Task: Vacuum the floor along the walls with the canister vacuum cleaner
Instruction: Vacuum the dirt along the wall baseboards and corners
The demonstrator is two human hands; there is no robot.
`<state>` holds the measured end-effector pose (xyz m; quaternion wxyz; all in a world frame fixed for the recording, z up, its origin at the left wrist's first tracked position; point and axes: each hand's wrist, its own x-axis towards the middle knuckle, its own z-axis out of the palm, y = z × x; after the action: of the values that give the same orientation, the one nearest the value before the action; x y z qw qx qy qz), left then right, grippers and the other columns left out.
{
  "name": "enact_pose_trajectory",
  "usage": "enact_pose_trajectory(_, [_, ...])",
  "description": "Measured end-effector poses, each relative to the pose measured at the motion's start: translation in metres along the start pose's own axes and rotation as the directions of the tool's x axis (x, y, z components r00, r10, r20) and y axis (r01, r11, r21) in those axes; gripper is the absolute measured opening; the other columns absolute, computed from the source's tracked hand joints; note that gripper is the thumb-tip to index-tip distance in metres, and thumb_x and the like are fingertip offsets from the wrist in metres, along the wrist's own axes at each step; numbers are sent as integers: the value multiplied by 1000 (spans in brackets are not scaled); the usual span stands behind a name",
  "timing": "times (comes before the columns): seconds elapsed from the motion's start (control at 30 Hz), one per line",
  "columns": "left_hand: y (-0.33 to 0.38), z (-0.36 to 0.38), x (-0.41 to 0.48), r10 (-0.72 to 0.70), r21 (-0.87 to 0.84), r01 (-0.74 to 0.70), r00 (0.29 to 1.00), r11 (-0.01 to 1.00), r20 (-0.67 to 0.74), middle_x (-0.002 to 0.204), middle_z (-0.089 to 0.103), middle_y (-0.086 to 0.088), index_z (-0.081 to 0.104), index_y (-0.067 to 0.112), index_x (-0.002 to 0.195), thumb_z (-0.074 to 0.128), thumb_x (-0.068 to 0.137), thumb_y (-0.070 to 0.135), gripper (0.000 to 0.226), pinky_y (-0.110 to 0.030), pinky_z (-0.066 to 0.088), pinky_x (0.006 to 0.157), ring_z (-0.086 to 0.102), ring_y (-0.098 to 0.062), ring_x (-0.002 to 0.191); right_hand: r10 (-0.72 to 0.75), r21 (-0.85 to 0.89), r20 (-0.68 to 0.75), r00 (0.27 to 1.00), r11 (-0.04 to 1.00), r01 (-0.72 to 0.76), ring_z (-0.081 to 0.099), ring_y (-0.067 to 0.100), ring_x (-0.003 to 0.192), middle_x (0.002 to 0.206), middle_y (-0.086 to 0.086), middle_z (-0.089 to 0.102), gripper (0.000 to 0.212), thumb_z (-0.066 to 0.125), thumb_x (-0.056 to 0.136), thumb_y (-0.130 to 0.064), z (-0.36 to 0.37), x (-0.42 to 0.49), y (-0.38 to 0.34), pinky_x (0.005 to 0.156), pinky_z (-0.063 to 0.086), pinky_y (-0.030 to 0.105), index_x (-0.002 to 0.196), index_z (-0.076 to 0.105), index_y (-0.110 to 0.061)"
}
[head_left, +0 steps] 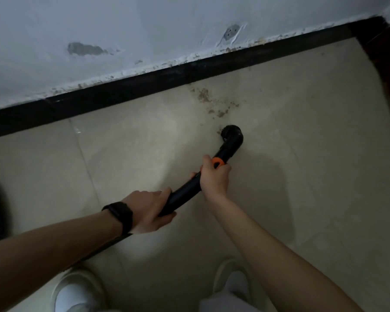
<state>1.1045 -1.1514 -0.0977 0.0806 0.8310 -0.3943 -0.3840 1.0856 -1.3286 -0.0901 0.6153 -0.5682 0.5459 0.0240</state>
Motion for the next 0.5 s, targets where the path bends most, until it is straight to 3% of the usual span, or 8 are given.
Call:
enact_pose_trajectory(0.13, [-5,2,-3,15,-55,-18,999,998,-42,79,49,13,30,33,102,42,93,62,32,-32,49,64,55,-14,64,5,-36,-14,1000,999,-5,67,14,52,82,2,60,48,58,104,-30,8,-1,-6,71,61,37,138,34,-7])
enact_pose_trajectory(0.27, [-2,10,-9,-17,-182,-3,994,983,-106,79,52,12,36,32,104,44,94,60,31,-33,50,64,55,-12,64,41,-64,27,999,997,-40,66,18,60,94,6,56,44,60,103,-27,10,-2,-14,79,63,41,134,34,-11])
enact_pose_trajectory(0.5, [-7,25,-18,-127,-376,45,972,925,-196,83,56,12,37,36,102,48,93,57,25,-29,48,65,55,-8,67,22,-72,55,998,997,-18,65,12,46,88,6,54,42,59,103,-21,25,-8,-17,63,58,33,137,38,-9])
